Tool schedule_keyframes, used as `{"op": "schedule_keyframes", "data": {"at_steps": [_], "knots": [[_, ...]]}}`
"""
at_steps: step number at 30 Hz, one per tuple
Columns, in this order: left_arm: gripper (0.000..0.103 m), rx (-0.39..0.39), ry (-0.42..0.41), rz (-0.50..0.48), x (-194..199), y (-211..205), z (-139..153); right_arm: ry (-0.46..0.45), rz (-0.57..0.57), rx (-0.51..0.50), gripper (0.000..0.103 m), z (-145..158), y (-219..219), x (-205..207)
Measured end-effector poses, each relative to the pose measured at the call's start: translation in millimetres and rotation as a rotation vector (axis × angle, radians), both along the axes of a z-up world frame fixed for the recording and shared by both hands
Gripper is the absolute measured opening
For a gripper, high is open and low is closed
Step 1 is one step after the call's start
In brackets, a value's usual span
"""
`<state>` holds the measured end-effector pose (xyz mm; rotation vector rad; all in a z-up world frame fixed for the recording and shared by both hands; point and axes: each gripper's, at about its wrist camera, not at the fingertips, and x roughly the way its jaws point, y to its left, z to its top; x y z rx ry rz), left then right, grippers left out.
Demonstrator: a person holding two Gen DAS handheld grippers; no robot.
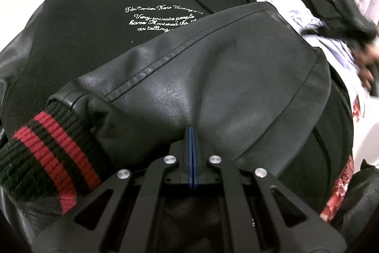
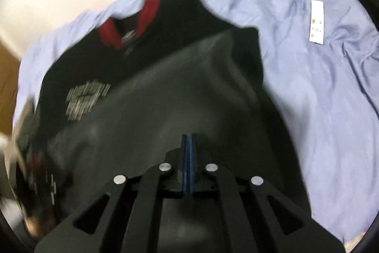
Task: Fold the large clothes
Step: 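Lay the sleeve across the jacket front and open the right gripper, then grasp the other sleeve's red-striped cuff with the left gripper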
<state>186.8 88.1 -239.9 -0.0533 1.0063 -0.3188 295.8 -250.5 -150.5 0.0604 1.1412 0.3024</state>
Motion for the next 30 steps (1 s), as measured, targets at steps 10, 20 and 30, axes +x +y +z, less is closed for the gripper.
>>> {"op": "schedule_keyframes", "data": {"at_steps": [10, 20, 30], "knots": [[0.003, 0.063, -0.003, 0.017, -2, -12, -2, 0.184, -0.12, 0.188, 0.0, -84, -11, -3], [0.003, 0.075, 0.001, 0.074, -10, -15, 6, 0.115, 0.025, 0.053, 0.003, -18, 16, -81], [0.038, 0.126, -0.077, 0.068, -73, 27, 72, 0.036, 0.077, 0.298, 0.01, -9, 27, -252]]}}
